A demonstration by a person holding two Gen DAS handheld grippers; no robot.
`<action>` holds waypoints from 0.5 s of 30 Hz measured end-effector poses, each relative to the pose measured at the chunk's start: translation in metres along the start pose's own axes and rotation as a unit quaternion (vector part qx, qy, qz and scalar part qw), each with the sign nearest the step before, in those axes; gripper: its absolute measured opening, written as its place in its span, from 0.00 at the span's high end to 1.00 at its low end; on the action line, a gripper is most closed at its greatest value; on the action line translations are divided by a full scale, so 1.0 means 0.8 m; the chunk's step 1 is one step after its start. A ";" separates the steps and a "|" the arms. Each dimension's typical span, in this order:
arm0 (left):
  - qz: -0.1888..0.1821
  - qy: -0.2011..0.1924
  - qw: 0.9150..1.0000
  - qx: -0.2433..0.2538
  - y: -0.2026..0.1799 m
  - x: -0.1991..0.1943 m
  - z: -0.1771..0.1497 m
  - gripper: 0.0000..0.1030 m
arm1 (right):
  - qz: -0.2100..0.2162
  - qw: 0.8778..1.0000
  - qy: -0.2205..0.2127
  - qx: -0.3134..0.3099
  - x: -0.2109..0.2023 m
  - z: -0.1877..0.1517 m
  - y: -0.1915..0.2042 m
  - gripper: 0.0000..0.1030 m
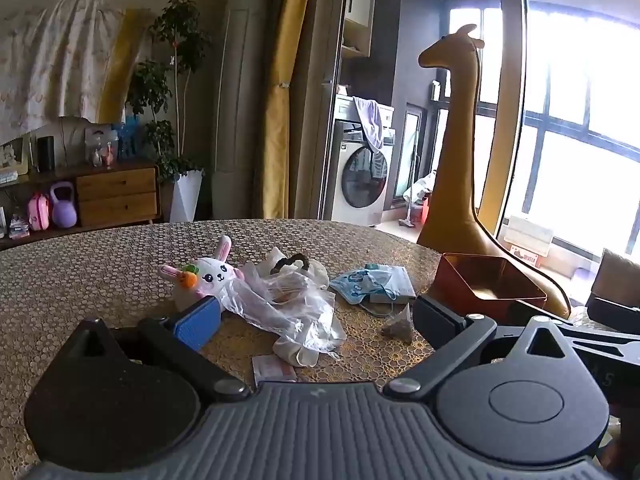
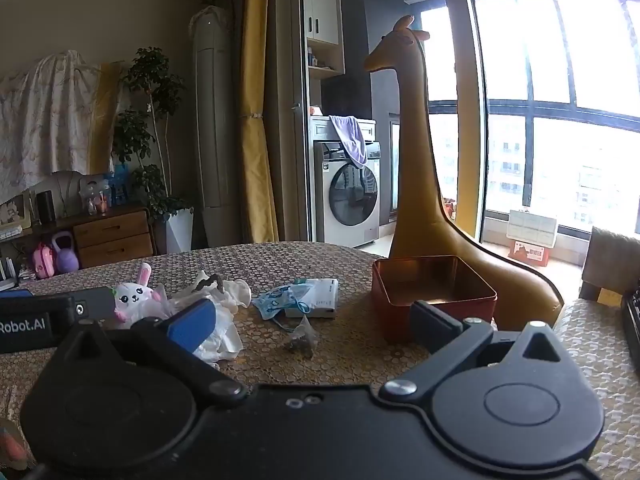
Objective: Organize soft objects
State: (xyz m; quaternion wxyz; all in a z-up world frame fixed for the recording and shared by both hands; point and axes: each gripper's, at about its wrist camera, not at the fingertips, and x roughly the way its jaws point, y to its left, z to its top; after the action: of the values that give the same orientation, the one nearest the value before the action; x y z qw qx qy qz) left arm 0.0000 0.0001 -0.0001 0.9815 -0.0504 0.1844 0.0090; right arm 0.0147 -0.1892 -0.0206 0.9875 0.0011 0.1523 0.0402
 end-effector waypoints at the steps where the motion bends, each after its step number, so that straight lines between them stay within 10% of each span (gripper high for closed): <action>1: 0.000 0.001 1.000 0.000 0.000 0.000 0.000 0.00 | 0.000 1.000 0.000 0.000 0.000 0.000 0.000 0.00; 15: -0.005 0.011 1.000 -0.002 0.005 0.005 -0.005 0.00 | -0.001 1.000 -0.001 -0.002 -0.001 0.003 0.001 0.00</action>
State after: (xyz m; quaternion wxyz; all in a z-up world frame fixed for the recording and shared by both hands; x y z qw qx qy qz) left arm 0.0025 0.0037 -0.0056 0.9794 -0.0530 0.1947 0.0037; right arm 0.0143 -0.1885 -0.0179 0.9877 -0.0006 0.1514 0.0393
